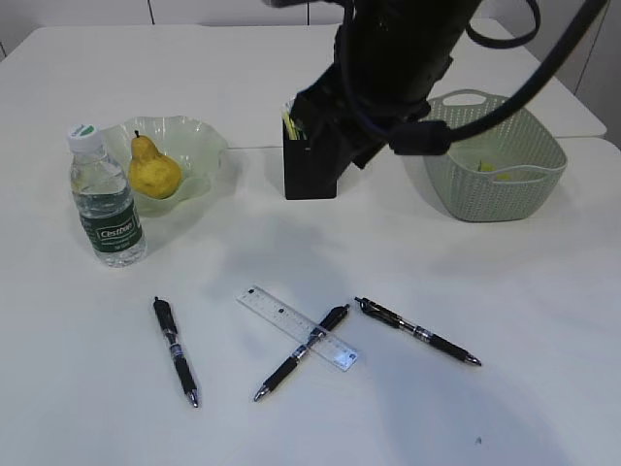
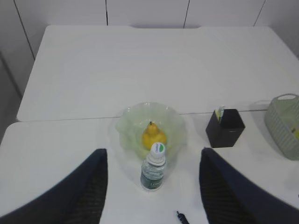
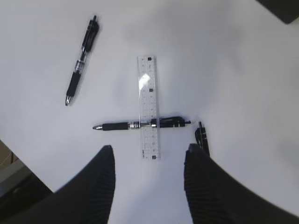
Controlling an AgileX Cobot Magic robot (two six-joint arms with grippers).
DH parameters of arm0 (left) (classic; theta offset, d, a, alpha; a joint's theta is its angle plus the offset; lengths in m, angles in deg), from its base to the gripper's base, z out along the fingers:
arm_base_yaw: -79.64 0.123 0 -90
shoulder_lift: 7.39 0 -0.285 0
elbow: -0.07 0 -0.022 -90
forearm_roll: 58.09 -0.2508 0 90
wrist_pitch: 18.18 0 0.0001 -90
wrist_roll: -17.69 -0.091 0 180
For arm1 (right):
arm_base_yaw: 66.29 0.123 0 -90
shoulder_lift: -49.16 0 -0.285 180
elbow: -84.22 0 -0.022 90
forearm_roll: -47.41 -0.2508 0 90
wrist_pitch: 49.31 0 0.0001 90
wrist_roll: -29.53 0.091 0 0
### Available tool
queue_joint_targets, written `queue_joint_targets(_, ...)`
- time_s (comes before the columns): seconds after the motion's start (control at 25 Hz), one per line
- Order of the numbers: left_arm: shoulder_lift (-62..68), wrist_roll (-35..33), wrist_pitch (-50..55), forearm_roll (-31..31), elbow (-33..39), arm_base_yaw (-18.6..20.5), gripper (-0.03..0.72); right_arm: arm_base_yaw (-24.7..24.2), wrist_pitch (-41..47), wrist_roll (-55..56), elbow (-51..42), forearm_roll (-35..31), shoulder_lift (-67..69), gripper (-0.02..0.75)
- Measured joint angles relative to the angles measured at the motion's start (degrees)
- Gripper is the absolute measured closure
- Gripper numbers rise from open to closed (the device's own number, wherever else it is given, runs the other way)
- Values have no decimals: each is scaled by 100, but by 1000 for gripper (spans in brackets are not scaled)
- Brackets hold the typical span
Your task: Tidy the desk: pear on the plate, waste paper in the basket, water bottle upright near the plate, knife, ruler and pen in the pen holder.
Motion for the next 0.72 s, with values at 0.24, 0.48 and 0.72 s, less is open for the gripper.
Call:
queue_joint_targets(0.24,-716,-179,0,230,628,0,251,0,-12,0,-345,-9,37,351)
queue_joint_targets(0.48,-1716,-527,0,-82,2426,0,252,0,-20,0,-345,-89,216,351)
queue_joint_targets(0.72,-2708,-546,4,-221,3732,0,253,0,-35,0,-345,-89,600,351)
